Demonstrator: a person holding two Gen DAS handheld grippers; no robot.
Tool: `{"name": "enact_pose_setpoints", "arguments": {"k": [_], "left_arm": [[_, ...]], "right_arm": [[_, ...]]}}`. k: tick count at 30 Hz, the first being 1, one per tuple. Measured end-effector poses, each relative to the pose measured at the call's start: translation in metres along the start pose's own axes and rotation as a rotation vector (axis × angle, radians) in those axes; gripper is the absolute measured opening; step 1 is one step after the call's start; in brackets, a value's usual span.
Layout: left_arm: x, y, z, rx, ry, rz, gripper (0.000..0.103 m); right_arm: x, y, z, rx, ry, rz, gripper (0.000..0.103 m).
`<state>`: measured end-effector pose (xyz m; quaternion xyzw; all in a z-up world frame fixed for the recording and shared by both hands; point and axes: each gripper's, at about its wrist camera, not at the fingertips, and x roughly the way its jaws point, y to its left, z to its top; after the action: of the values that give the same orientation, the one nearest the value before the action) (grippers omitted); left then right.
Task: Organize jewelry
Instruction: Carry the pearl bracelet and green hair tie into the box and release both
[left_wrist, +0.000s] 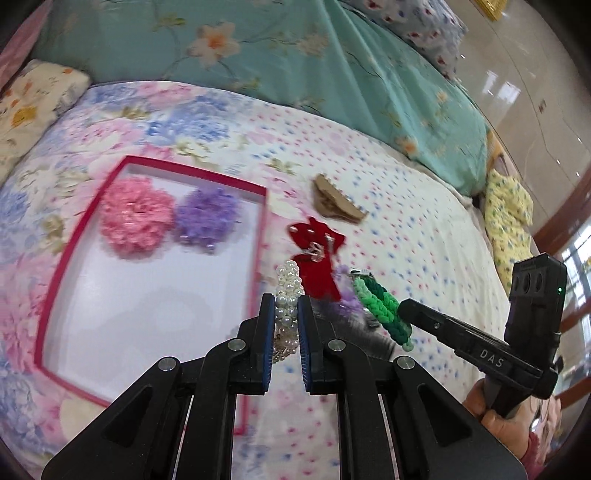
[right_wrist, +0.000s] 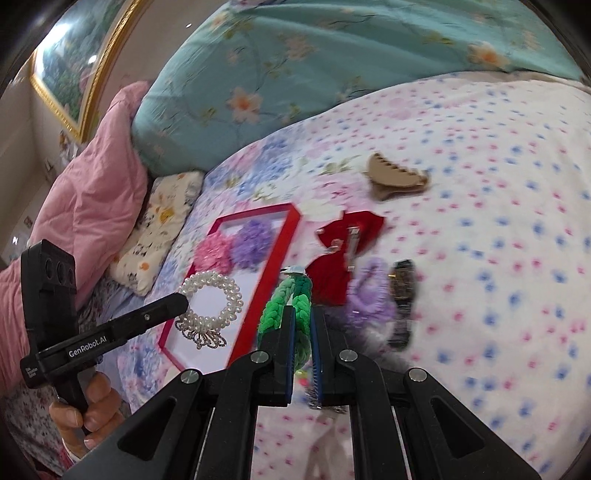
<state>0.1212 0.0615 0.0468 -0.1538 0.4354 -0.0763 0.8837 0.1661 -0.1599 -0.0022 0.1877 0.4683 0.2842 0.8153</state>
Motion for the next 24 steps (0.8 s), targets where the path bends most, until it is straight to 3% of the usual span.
{"name": "enact_pose_setpoints", "arguments": {"k": [11,24], "left_arm": [[-0.006,0.079,0.016,-0.127,-0.039,0.062,0.010],[0.043,0.158,0.031,-0.247,0.018,0.109,0.010]], "right_arm": [[0.067,0.056,0.022,-0.088,0.042,0.037,0.007],[0.155,0.083,0.035,-0.160,0.137,-0.030,0.007]]}}
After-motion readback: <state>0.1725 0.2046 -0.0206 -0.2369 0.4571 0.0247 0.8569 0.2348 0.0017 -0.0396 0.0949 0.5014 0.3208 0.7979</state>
